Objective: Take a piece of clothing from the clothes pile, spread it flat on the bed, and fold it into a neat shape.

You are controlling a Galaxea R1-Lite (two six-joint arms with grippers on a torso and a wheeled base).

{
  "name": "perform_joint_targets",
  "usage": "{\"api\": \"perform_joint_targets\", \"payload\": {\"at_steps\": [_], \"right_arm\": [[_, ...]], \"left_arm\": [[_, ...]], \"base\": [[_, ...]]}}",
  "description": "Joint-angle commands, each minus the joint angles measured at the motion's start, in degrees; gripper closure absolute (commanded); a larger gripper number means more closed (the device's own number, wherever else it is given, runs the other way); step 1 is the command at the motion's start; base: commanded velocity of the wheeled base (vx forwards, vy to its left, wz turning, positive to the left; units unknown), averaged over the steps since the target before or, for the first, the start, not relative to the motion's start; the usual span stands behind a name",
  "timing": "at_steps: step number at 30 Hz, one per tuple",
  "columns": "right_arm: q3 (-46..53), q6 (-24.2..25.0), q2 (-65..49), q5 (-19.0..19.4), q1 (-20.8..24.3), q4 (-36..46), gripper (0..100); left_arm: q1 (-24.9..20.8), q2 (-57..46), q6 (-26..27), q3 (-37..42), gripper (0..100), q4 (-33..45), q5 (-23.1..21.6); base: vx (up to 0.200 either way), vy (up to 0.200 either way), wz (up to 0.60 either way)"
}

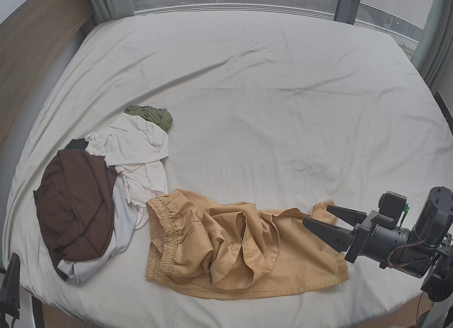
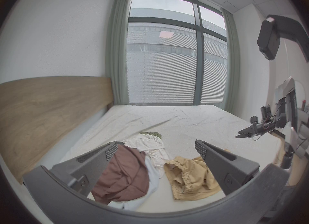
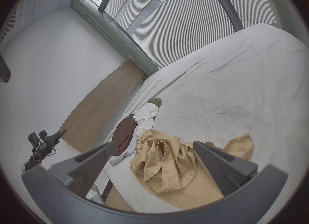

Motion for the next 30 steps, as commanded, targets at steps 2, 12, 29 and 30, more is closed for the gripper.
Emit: {"api": "perform_joint_targets", "payload": {"at_steps": [2,12,29,30], "right_arm": [[0.81,0.03,2.19,0.21,-0.16,-1.14,0],[-1.73,-0.14,1.4,2.5,0.37,-1.14,0],[-1.82,-0.05,1.14,7.24,-1.48,-1.14,0],[-1.91,-0.05,1.22,7.24,-1.92,-1.14,0]], "left_arm": [[-5.52,14.48,-5.16,-4.49,0,-2.19,-4.83],[-8.07,35.05,-5.6,-11.69,0,-13.97,-11.6],[-7.89,51.75,-7.27,-10.02,0,-21.44,-15.46],[-7.89,52.27,-8.5,-9.41,0,-21.97,-15.46]], "base": [[0.0,0.0,0.0],[0.0,0.0,0.0],[0.0,0.0,0.0],[0.0,0.0,0.0]]}}
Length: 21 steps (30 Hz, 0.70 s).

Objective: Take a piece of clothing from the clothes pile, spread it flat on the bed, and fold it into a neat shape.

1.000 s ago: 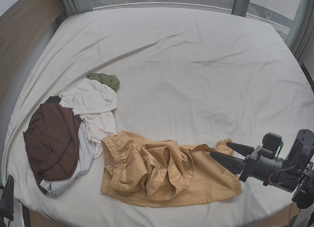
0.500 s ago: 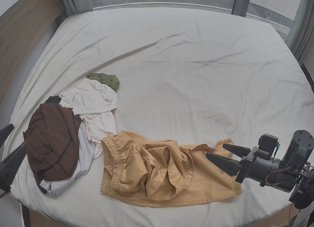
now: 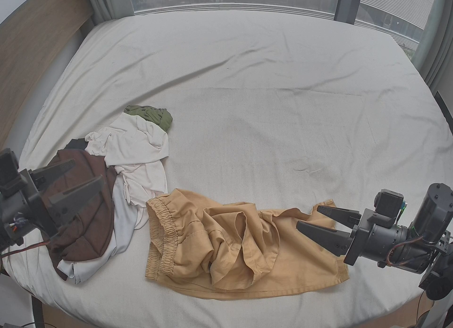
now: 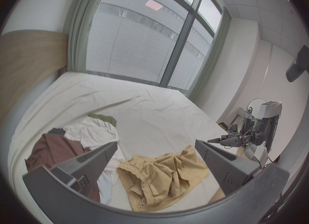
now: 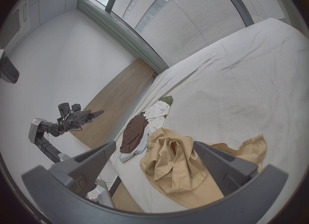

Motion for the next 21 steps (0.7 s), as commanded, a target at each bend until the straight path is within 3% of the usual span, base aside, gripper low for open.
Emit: {"api": "perform_joint_targets", "payload": {"at_steps": [1,5,12,21], "right_arm": [[-0.55,0.01,0.59,0.04,-1.61,-0.06,0],[-0.81,0.01,1.2,0.13,-2.93,-0.06,0],[-0.72,0.1,1.82,0.04,-3.37,-0.06,0],[-0.55,0.18,3.75,0.04,-4.95,-0.14,0]], "left_arm": [[-0.07,4.69,-2.59,2.26,0,-1.2,-0.08],[-0.33,9.0,-5.93,4.37,0,-4.27,-0.34],[-0.42,14.62,-7.24,7.88,0,-12.53,-0.87],[-0.68,18.49,-11.2,9.2,0,-14.64,-2.1]], "base": [[0.0,0.0,0.0],[0.0,0.0,0.0],[0.0,0.0,0.0],[0.0,0.0,0.0]]}}
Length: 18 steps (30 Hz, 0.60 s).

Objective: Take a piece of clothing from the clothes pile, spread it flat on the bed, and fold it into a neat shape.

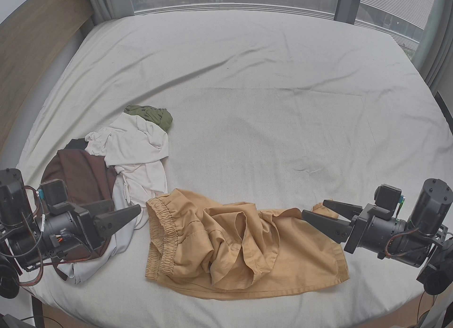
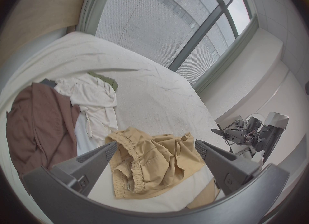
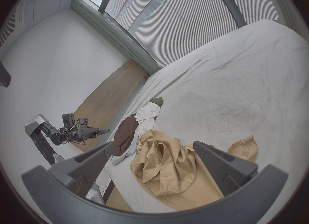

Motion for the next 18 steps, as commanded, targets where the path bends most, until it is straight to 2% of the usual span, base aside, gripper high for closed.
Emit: {"api": "perform_joint_targets", "payload": {"at_steps": [1,8,15,18], "right_arm": [[0.05,0.05,1.88,-0.01,-0.63,-0.08,0],[0.14,0.05,1.88,-0.01,-0.63,-0.08,0],[0.4,0.05,1.88,0.08,-0.54,-0.08,0],[0.4,0.14,1.88,0.08,-0.63,-0.08,0]], "left_arm": [[-0.1,3.04,-0.82,0.9,0,-0.55,-0.96],[-0.45,6.9,-1.62,2.04,0,-3.27,-1.93],[-0.8,12.79,-2.85,4.59,0,-10.83,-2.98],[-0.8,18.59,-2.93,6.17,0,-17.69,-2.98]], "base": [[0.0,0.0,0.0],[0.0,0.0,0.0],[0.0,0.0,0.0],[0.0,0.0,0.0]]}}
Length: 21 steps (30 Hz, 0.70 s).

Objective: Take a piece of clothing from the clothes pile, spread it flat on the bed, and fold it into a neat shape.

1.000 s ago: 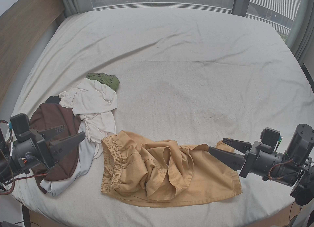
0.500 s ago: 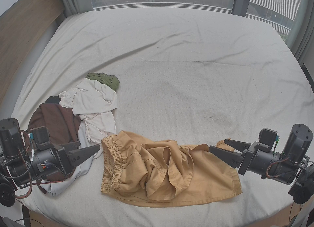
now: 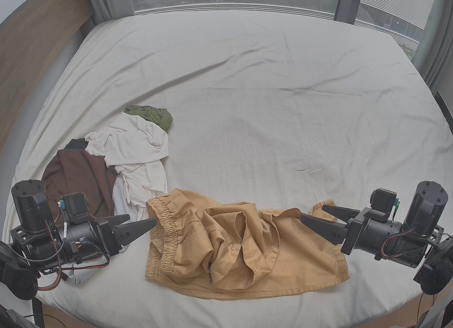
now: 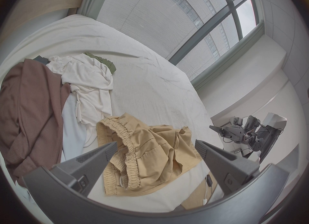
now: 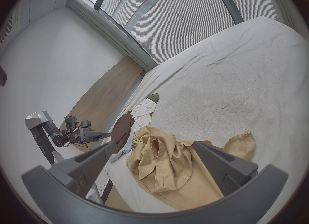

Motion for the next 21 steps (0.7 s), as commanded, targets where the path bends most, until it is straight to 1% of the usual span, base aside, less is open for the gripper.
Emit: {"api": "perform_joint_targets", "payload": {"at_steps": [1,7,9,14,18,21], "right_arm": [[0.05,-0.01,0.12,0.04,-0.04,-0.02,0],[0.05,0.08,0.12,0.04,-0.22,-0.02,0],[0.05,0.08,0.12,0.04,-0.3,-0.02,0],[-0.04,0.08,0.12,0.04,-0.48,-0.02,0],[-0.04,0.08,0.12,0.04,-0.57,-0.02,0],[-0.13,0.08,0.12,0.04,-0.57,-0.02,0]], "left_arm": [[-0.14,8.88,-0.19,2.44,0,-6.66,-0.12],[-0.14,17.93,-0.37,5.7,0,-18.96,-0.03],[-0.23,21.45,-1.51,7.01,0,-24.85,0.15],[-1.38,28.92,-3.79,7.72,0,-32.59,0.32],[-1.55,30.06,-4.67,7.37,0,-32.67,0.41],[-2.78,29.8,-6.34,7.19,0,-32.76,0.41]], "base": [[0.0,0.0,0.0],[0.0,0.0,0.0],[0.0,0.0,0.0],[0.0,0.0,0.0],[0.0,0.0,0.0],[0.0,0.0,0.0]]}}
